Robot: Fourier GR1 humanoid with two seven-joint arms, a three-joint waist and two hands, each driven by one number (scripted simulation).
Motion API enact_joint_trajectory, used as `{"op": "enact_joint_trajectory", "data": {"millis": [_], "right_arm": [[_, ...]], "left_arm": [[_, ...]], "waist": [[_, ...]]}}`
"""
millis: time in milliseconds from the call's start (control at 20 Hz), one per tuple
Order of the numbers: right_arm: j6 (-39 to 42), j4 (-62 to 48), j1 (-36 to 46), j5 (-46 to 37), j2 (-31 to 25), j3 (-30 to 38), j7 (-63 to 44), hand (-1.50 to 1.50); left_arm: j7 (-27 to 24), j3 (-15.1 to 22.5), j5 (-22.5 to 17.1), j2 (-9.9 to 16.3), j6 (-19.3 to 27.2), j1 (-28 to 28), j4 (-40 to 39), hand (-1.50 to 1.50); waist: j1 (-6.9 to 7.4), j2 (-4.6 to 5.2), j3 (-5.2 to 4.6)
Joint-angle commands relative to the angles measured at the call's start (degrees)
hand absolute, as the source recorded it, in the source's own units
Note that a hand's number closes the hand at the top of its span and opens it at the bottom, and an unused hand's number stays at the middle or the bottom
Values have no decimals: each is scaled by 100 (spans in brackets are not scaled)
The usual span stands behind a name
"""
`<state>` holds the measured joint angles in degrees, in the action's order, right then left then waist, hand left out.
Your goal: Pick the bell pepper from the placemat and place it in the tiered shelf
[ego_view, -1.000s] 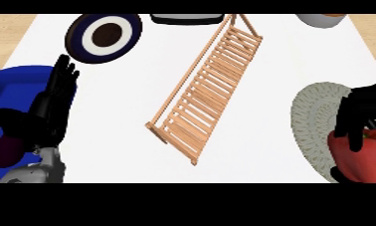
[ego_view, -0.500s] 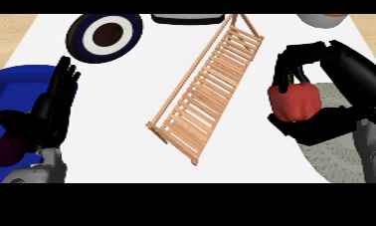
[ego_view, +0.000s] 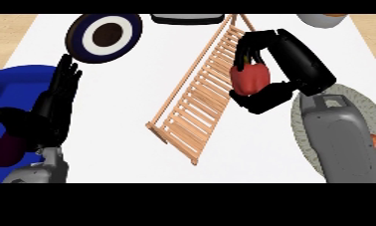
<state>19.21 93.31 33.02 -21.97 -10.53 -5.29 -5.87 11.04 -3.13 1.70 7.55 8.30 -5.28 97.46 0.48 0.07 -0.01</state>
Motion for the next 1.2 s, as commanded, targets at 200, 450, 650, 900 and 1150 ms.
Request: {"op": "enact_joint_trajectory", "data": {"millis": [200, 450, 650, 900, 1150], "right_arm": [[-638, -1186, 454, -215, 595, 225, 245, 150], [-202, -2138, 1038, -96, 603, 255, 269, -150], [3, -2252, 1275, 63, 609, 408, 306, -150], [62, -2103, 1285, 344, 796, 517, 342, -150], [227, -2064, 1671, 1174, 713, 1275, 36, -150]], "left_arm": [[71, -17, -47, 34, -135, 321, 344, 0], [90, -205, -163, 125, -230, 178, 263, 0], [-385, -231, 14, -30, -85, -152, -492, 0], [212, -162, -71, 51, -214, 93, 273, 0], [-233, -221, 57, -41, -97, -136, -362, 0]], "waist": [[21, -5, 2], [25, 0, 1], [-14, 1, 0], [-13, -14, 2], [-53, -9, 0]]}}
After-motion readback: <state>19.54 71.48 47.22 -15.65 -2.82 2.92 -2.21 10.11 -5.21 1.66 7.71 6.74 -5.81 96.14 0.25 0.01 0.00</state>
